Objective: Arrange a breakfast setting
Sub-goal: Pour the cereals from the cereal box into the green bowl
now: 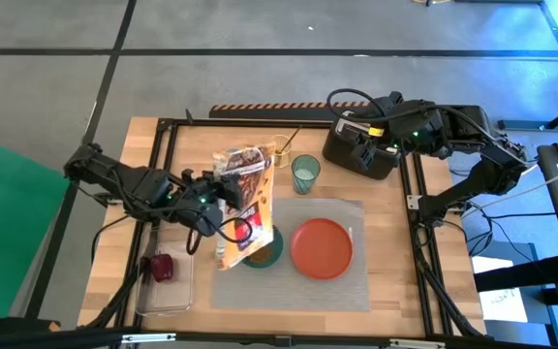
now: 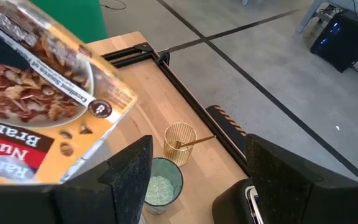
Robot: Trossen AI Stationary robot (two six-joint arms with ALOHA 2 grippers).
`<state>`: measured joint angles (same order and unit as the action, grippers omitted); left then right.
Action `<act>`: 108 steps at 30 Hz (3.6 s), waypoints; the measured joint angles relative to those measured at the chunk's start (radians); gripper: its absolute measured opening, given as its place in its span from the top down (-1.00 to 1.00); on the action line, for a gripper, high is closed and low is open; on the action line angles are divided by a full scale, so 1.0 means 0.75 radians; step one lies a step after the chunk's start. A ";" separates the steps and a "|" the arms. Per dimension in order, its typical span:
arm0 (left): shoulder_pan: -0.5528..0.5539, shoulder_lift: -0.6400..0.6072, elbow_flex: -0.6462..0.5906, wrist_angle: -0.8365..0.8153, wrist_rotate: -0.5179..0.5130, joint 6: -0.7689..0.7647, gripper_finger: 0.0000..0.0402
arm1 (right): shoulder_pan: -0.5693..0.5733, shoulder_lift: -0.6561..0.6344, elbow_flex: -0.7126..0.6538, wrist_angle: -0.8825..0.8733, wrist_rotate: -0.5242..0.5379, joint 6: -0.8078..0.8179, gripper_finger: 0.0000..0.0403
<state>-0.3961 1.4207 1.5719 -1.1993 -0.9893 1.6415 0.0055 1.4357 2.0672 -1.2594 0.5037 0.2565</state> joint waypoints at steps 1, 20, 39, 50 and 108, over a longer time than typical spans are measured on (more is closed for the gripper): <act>-0.006 0.001 0.000 0.001 -0.011 -0.001 0.54 | 0.001 0.000 0.000 0.000 0.000 0.000 -0.22; 0.018 0.001 -0.005 0.005 -0.002 -0.023 0.54 | 0.000 0.000 0.000 0.000 0.000 -0.001 -0.22; 0.060 0.001 -0.005 -0.008 0.010 -0.198 0.54 | 0.000 0.000 0.000 0.000 0.000 -0.001 -0.22; 0.059 -0.002 -0.005 -0.084 0.095 -0.368 0.54 | 0.000 0.000 0.000 -0.001 0.000 -0.001 -0.22; 0.887 -1.065 -1.559 1.237 0.458 -2.458 0.54 | -0.020 0.000 0.000 0.031 0.002 -0.005 -0.22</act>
<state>0.2687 0.6216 0.4023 -0.2712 -0.6459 -0.2018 -0.0097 1.4357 2.0670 -1.2360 0.5053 0.2527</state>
